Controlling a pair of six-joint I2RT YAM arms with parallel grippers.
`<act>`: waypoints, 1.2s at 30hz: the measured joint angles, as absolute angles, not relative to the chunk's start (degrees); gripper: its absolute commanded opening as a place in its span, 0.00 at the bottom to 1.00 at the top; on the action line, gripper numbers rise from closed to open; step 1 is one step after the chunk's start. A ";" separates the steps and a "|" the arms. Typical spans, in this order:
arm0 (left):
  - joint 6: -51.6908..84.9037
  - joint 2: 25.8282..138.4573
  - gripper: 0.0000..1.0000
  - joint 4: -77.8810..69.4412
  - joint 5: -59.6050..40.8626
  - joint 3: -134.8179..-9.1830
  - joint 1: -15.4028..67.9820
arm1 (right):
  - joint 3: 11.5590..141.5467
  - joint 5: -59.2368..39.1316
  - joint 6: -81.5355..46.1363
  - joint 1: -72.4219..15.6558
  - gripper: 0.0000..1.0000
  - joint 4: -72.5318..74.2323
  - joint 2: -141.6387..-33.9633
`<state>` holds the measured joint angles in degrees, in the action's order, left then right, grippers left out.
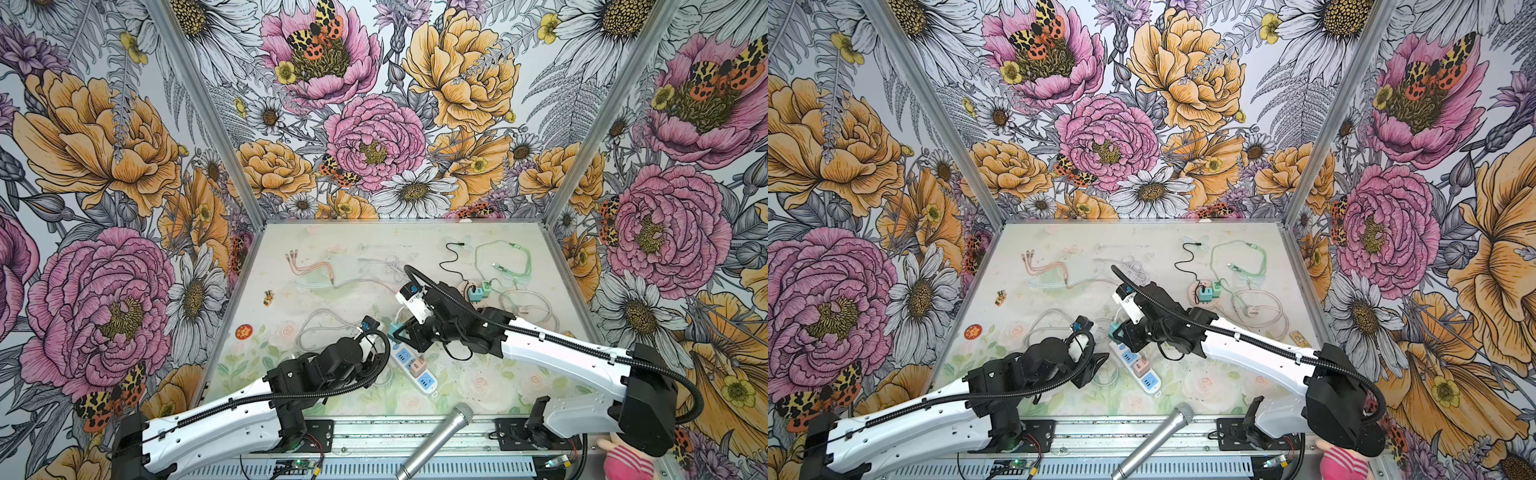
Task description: Insert the plug
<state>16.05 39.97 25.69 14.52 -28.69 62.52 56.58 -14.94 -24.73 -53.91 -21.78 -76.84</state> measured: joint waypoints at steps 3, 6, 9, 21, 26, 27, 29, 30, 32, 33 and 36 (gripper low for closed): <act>14.48 39.20 0.55 22.22 14.57 -28.27 62.61 | 56.58 -16.19 -25.15 -53.91 0.00 -21.78 -76.77; 12.99 39.53 0.56 18.17 14.35 -28.27 62.89 | 56.58 -17.08 -25.67 -53.91 0.00 -21.78 -76.77; 11.73 41.50 0.56 14.46 13.89 -28.27 63.00 | 56.64 -17.61 -25.91 -53.91 0.00 -21.87 -76.77; 9.28 46.15 0.56 9.98 14.00 -27.79 63.31 | 56.97 -19.29 -27.20 -53.54 0.00 -22.87 -76.44; 7.92 46.06 0.52 9.93 14.31 -27.73 63.53 | 57.21 -20.64 -27.94 -53.54 0.00 -22.87 -76.40; 7.53 46.17 0.48 9.93 14.52 -27.73 63.57 | 57.21 -20.71 -28.05 -53.54 0.00 -22.87 -76.34; 7.05 46.37 0.41 9.96 15.14 -27.70 63.72 | 57.21 -20.71 -28.53 -53.41 0.00 -23.05 -76.18; 6.98 46.37 0.38 9.85 15.46 -27.73 63.81 | 57.21 -20.93 -28.82 -53.23 0.00 -23.05 -76.16; 6.83 46.37 0.32 9.67 15.94 -27.73 63.92 | 57.21 -21.15 -29.12 -53.08 0.00 -22.96 -76.16; 6.83 46.35 0.29 9.65 16.21 -27.73 64.03 | 57.21 -21.28 -29.12 -53.04 0.00 -22.94 -76.16; 6.07 46.24 0.25 9.61 16.58 -27.73 64.14 | 57.21 -21.52 -29.15 -52.99 0.19 -22.87 -76.14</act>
<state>6.07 46.24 9.61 16.58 -27.73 64.14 57.21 -21.52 -29.15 -52.99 -22.87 -76.14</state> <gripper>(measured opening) 0.448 0.266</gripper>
